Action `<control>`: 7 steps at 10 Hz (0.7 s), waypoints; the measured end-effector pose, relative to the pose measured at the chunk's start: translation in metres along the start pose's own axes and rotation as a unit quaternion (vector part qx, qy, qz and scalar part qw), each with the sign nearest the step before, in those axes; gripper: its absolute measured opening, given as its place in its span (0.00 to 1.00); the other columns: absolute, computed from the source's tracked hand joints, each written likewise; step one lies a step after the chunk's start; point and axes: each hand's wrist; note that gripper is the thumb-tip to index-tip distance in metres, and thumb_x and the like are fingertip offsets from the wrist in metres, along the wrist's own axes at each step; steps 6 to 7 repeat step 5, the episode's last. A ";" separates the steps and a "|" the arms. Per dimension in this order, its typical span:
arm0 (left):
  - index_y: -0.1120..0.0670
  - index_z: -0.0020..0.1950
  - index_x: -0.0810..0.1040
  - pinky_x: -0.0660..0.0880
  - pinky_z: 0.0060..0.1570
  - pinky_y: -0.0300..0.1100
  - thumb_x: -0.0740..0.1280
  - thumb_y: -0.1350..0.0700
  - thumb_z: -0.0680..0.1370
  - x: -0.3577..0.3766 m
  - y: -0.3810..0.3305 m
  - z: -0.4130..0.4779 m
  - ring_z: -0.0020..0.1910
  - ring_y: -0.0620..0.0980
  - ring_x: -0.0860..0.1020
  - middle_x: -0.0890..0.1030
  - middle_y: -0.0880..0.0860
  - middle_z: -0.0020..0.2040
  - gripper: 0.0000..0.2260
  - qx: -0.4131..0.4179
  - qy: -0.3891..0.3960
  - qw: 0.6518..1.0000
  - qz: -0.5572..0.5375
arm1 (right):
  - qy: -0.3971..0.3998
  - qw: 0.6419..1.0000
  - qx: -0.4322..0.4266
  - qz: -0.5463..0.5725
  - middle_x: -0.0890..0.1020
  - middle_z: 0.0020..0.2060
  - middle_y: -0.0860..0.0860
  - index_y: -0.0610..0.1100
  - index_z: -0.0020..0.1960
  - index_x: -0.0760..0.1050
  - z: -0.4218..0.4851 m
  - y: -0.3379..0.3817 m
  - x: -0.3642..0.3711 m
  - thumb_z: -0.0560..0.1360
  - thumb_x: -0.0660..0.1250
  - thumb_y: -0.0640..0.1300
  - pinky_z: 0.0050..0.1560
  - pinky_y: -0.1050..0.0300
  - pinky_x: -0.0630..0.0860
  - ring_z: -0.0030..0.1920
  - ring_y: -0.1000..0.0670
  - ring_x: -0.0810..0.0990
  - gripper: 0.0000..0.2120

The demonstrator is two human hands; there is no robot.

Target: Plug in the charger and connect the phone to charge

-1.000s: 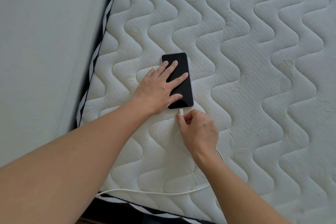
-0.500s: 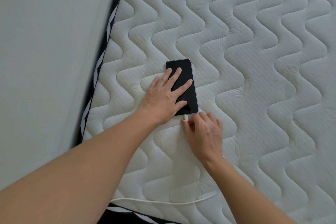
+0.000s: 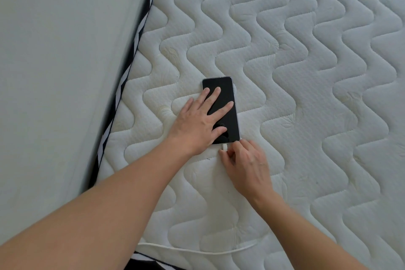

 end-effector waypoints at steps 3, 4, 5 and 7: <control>0.53 0.81 0.51 0.59 0.76 0.52 0.53 0.38 0.76 -0.003 -0.017 -0.014 0.80 0.54 0.53 0.53 0.55 0.82 0.37 -0.093 -0.110 0.980 -0.137 | 0.089 0.996 -0.005 0.028 0.77 0.36 0.49 0.43 0.39 0.70 0.004 -0.001 -0.031 0.76 0.68 0.53 0.41 0.52 0.70 0.39 0.45 0.73 0.15; 0.54 0.81 0.52 0.59 0.76 0.52 0.48 0.37 0.76 -0.011 -0.025 -0.032 0.79 0.54 0.55 0.56 0.54 0.81 0.37 -0.155 -0.099 0.974 -0.132 | 0.078 0.995 -0.052 -0.019 0.80 0.38 0.45 0.42 0.42 0.76 0.004 -0.013 -0.052 0.76 0.67 0.54 0.42 0.50 0.74 0.42 0.42 0.78 0.15; 0.55 0.79 0.58 0.63 0.74 0.55 0.49 0.38 0.76 -0.030 -0.041 -0.066 0.78 0.55 0.61 0.63 0.54 0.79 0.35 -0.185 -0.102 0.969 -0.125 | 0.088 0.988 -0.104 -0.075 0.81 0.39 0.47 0.44 0.46 0.78 0.000 -0.022 -0.083 0.75 0.64 0.55 0.40 0.49 0.78 0.41 0.42 0.79 0.15; 0.55 0.79 0.58 0.63 0.74 0.55 0.49 0.38 0.76 -0.030 -0.041 -0.066 0.78 0.55 0.61 0.63 0.54 0.79 0.35 -0.185 -0.102 0.969 -0.125 | 0.088 0.988 -0.104 -0.075 0.81 0.39 0.47 0.44 0.46 0.78 0.000 -0.022 -0.083 0.75 0.64 0.55 0.40 0.49 0.78 0.41 0.42 0.79 0.15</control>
Point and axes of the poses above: each hand's wrist, its own z-axis towards the middle knuckle, its own x-axis out of the palm, y = z × x
